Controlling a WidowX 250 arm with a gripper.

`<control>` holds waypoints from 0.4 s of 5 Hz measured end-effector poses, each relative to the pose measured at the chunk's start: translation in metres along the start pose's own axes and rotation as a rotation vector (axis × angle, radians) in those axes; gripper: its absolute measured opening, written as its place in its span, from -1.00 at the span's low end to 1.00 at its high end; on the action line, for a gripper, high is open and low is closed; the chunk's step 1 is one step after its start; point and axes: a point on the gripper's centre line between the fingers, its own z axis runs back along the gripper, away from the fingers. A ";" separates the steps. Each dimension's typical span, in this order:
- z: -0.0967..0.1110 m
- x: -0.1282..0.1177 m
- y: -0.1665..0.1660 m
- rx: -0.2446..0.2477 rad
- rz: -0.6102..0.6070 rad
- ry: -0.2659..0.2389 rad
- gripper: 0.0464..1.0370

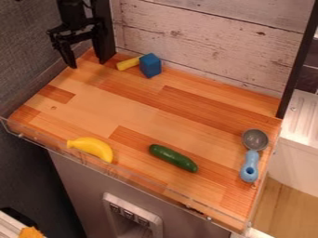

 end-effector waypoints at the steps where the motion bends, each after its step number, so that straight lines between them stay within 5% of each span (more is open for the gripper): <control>1: 0.000 0.006 -0.002 0.005 -0.115 0.000 0.92; 2: 0.002 0.012 -0.007 0.014 -0.289 0.005 0.92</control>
